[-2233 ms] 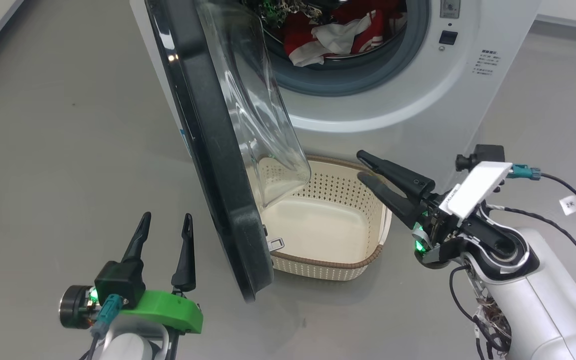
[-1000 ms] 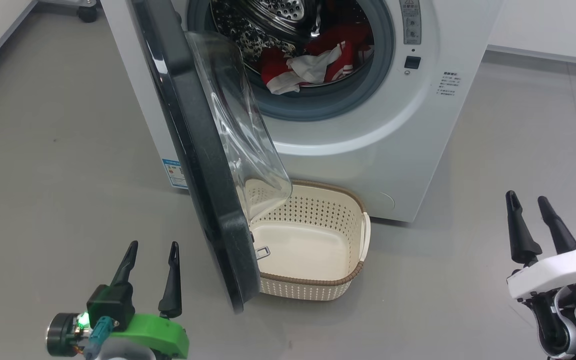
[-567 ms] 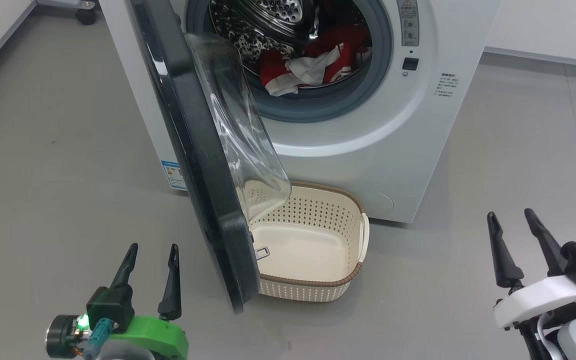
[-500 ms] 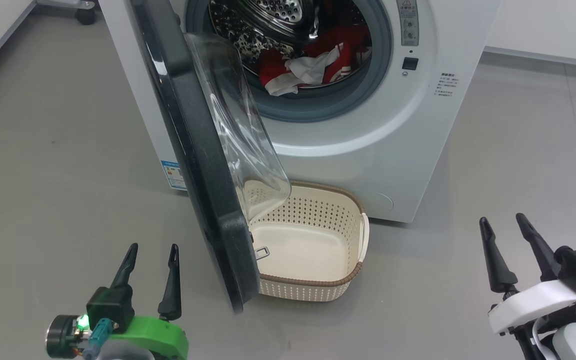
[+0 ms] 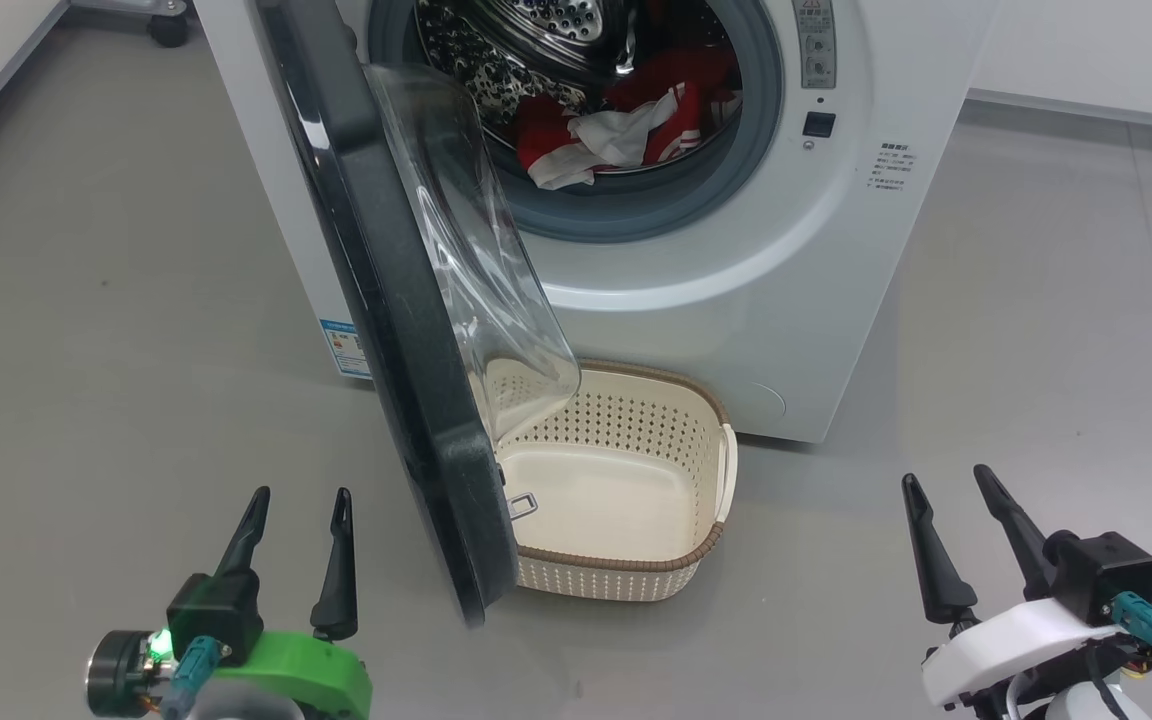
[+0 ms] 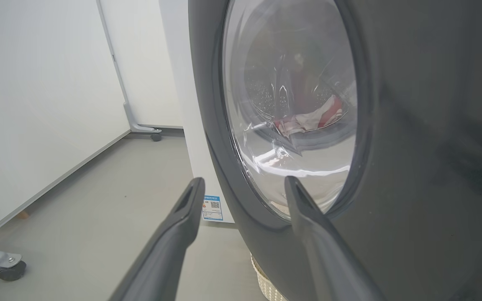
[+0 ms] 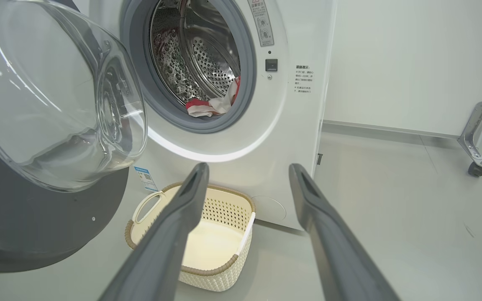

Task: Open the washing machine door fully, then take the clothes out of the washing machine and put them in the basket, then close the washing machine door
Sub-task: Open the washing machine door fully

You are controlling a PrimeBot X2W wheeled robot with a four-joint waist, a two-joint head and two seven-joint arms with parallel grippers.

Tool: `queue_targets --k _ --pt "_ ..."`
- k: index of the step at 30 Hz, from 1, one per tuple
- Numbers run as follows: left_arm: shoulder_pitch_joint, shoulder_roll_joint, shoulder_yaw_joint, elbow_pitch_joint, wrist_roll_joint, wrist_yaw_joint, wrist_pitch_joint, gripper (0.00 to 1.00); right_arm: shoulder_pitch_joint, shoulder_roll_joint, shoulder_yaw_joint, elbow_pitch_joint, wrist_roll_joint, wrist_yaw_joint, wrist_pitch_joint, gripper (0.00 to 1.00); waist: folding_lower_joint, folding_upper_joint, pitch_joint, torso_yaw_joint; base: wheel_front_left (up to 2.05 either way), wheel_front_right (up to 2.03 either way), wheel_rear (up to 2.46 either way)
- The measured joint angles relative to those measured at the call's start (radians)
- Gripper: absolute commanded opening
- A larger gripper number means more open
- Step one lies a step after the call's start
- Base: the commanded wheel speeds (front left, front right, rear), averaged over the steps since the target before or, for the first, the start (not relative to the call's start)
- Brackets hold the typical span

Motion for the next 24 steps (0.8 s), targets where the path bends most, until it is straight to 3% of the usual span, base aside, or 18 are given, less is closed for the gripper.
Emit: queue_targets --k 24 --pt "0.001 0.000 0.013 0.010 0.000 0.000 0.000 1.00 0.040 0.061 -0.011 -0.022 -0.085 -0.010 0.000 1.00 0.0000 0.0000 -0.011 -0.013 0.00 0.00 0.00"
